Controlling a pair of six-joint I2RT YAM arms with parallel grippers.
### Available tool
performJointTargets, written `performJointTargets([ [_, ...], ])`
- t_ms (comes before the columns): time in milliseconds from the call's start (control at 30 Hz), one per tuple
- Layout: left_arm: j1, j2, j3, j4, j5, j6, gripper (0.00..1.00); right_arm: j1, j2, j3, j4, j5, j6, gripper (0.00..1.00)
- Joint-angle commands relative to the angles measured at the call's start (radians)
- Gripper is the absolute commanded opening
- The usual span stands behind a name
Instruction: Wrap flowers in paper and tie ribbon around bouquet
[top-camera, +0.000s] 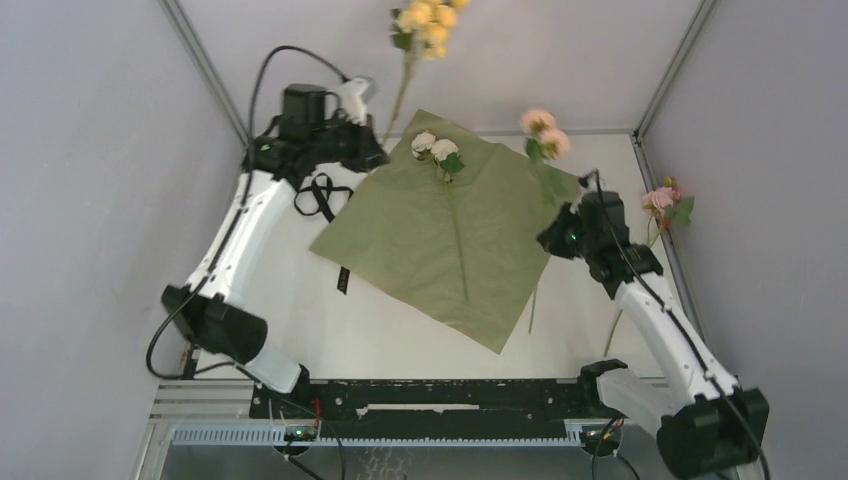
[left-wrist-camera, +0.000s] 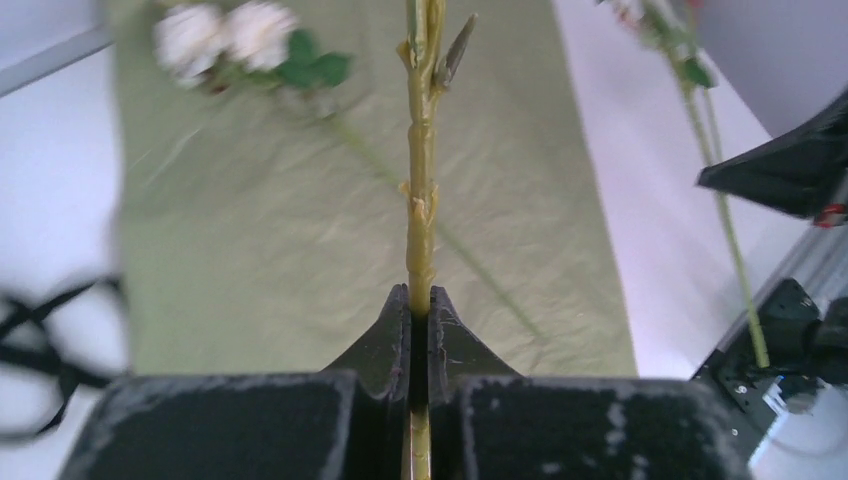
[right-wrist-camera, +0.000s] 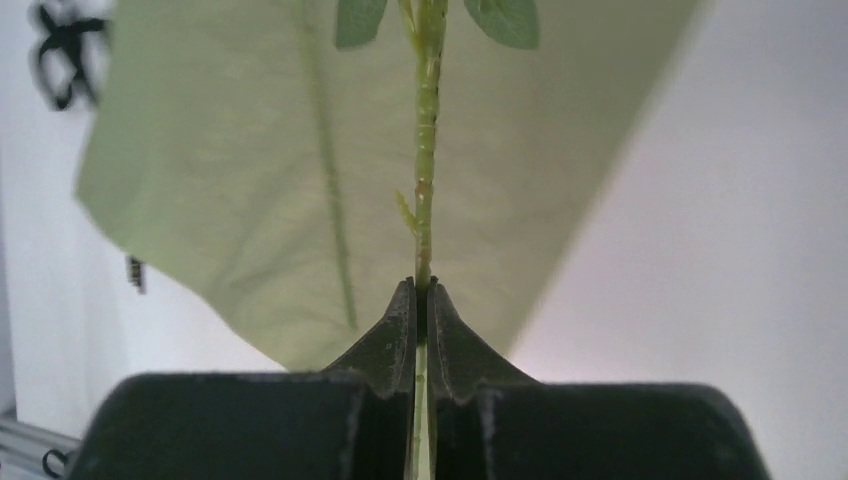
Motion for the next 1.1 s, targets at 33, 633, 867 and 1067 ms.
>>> performJointTargets([
  [33,0.215,-0.244,-0.236,0.036,0.074,0.056,0.00,0.200,0.296,0.287,0.215,0.016,-0.104,0.00],
  [633,0.373,-0.382,-0.644,0.161,0.175,-0.041,0.00,0.316,1.152,0.973,0.064,-0.055,-0.191,0.45],
  [867,0.302,-0.367,-0.684,0.204,0.150,-0.057,0.00,0.335,0.869,0.789,0.204,-0.245,-0.170,0.99],
  [1067,0.233,-0.338,-0.692,0.211,0.164,-0.065,0.00,0.419,0.701,0.514,0.832,-0.421,0.178,0.96],
])
